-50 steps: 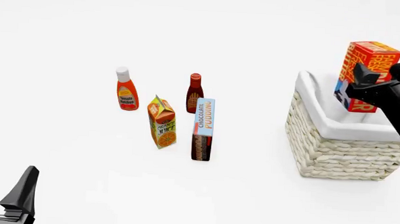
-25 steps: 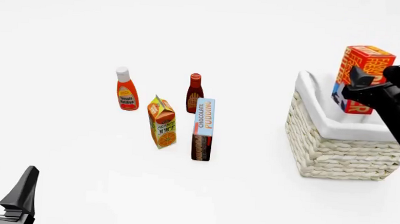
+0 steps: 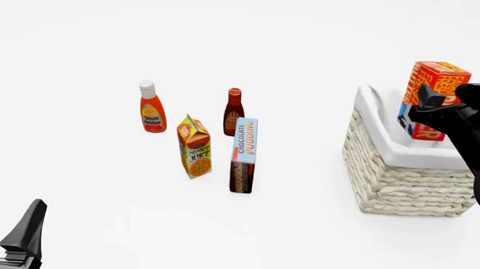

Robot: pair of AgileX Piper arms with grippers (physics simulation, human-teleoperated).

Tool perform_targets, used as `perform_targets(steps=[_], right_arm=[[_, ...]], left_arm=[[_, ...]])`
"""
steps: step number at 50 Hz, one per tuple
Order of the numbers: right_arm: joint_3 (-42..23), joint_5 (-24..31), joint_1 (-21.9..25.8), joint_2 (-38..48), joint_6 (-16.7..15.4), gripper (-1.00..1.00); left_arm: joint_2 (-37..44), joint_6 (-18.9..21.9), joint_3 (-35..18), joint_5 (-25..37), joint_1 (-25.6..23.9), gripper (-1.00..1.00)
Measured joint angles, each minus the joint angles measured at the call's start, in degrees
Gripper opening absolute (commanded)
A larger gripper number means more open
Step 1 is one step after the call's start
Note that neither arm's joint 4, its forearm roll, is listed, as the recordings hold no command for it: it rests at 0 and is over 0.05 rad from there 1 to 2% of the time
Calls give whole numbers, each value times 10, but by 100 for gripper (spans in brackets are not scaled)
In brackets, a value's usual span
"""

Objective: Pick the butter and place it in the basket.

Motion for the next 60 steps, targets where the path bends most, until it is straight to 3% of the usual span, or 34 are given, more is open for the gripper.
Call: perform_targets(steps=[60], right_arm=[[-8, -28, -21, 53, 5, -100]], left_arm=[[0, 0, 0, 0, 0, 100]])
